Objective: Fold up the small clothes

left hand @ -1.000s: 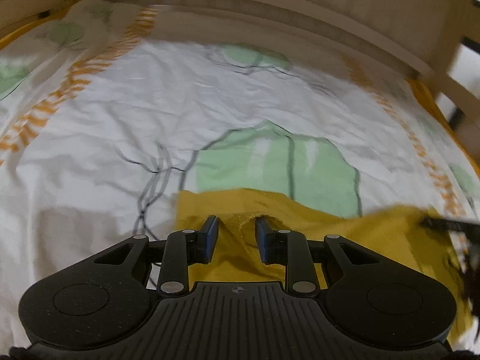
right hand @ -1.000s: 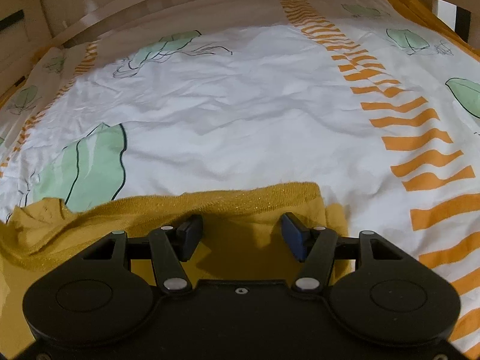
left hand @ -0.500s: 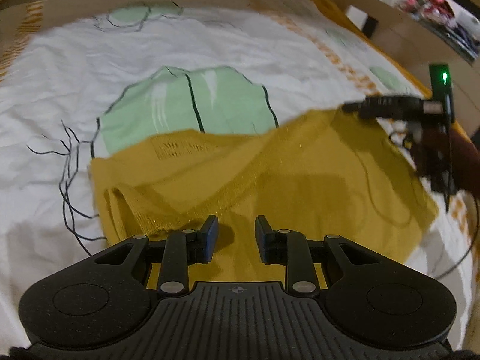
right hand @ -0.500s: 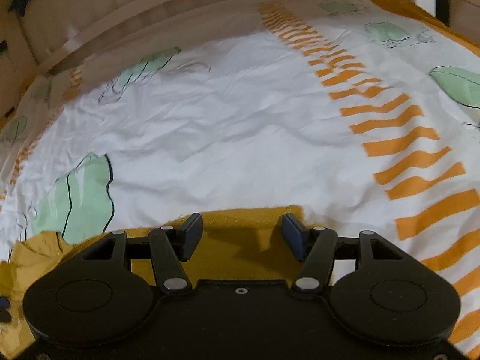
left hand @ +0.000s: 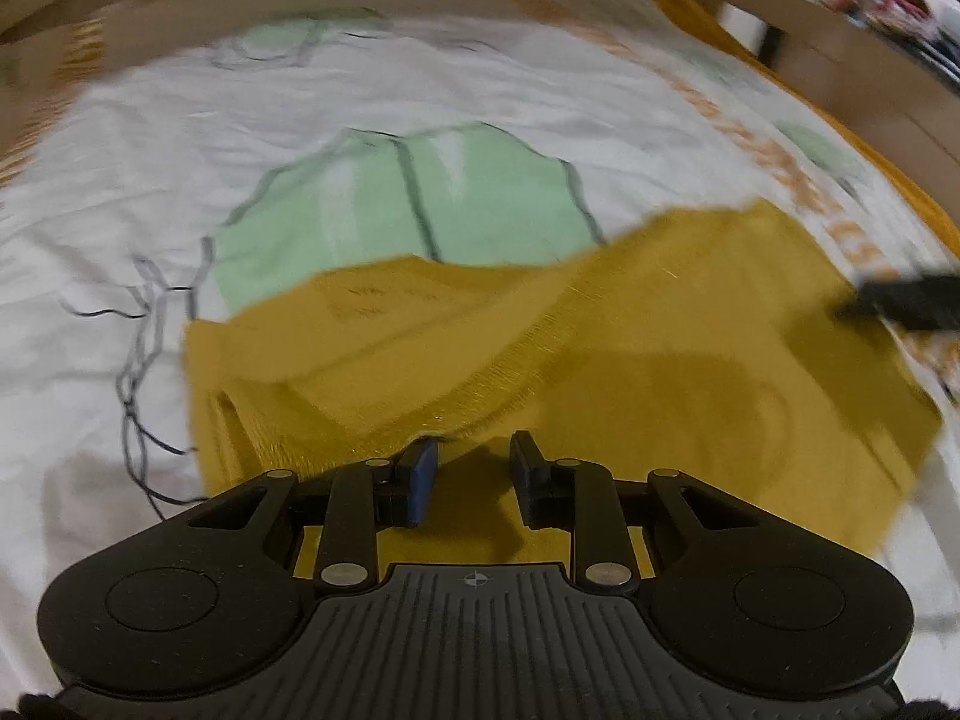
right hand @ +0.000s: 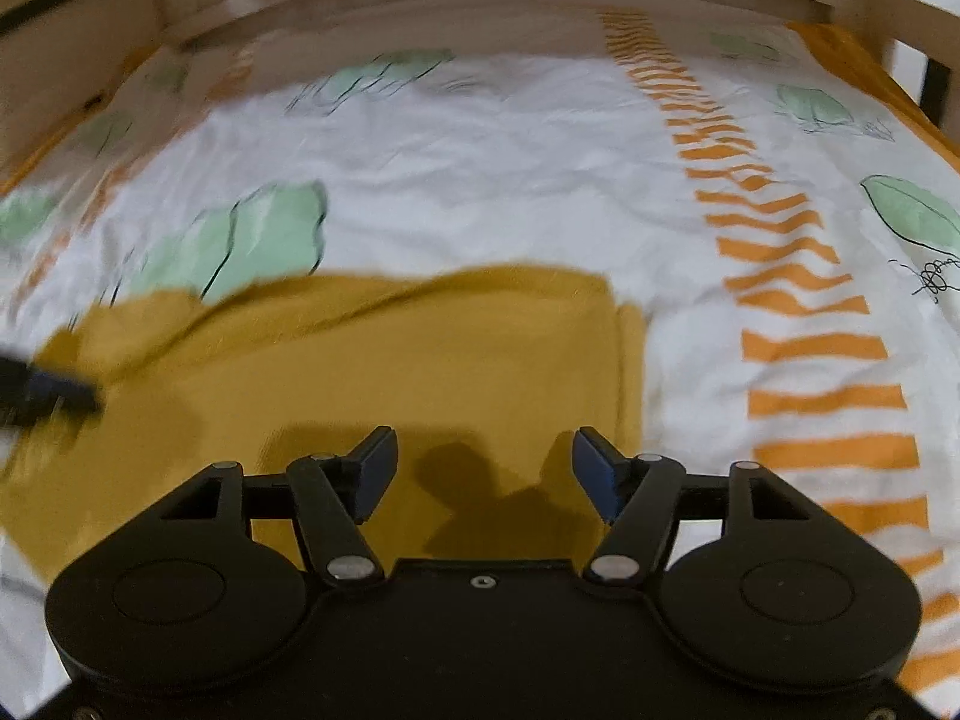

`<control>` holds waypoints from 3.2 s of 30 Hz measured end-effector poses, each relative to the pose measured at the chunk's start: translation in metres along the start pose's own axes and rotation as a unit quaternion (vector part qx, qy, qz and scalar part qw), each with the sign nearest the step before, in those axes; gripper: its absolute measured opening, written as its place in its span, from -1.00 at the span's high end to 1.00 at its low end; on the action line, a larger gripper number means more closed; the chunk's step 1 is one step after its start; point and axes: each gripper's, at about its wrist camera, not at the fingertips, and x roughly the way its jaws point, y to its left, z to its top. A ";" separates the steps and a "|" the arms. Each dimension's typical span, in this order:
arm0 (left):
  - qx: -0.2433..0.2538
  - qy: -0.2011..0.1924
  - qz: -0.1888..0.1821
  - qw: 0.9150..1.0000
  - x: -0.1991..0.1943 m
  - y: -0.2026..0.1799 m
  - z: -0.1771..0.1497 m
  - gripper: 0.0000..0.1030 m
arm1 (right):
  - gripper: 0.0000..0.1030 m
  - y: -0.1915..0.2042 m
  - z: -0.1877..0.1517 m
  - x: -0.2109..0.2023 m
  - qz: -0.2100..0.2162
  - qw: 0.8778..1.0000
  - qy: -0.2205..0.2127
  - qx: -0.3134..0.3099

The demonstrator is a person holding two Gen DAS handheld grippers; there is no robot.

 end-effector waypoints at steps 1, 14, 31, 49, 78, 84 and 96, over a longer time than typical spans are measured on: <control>-0.009 -0.006 0.006 1.000 0.003 0.003 0.001 0.50 | -0.35 0.003 -0.003 -0.001 0.002 1.000 0.003 -0.008; -0.063 -0.011 0.066 0.996 0.024 0.013 0.038 0.49 | -0.42 0.005 -0.009 0.006 0.016 1.000 0.016 -0.011; -0.188 0.015 0.125 0.974 0.032 0.045 0.071 0.49 | -0.55 -0.005 -0.009 0.009 0.025 0.999 0.028 0.011; -0.087 0.046 0.146 0.984 -0.041 -0.025 -0.044 0.28 | -0.87 -0.010 -0.019 0.012 0.023 0.998 0.056 0.003; -0.140 0.029 0.125 0.982 -0.028 -0.031 -0.051 -0.67 | -1.00 -0.078 -0.039 0.001 0.137 0.960 0.059 0.236; -0.165 0.024 0.112 0.980 -0.049 -0.031 -0.040 -0.39 | -1.00 -0.076 -0.033 0.005 0.137 0.966 0.070 0.210; -0.186 -0.019 0.084 0.979 -0.038 -0.079 0.054 -0.39 | -1.00 -0.071 -0.031 0.005 0.130 0.973 0.077 0.172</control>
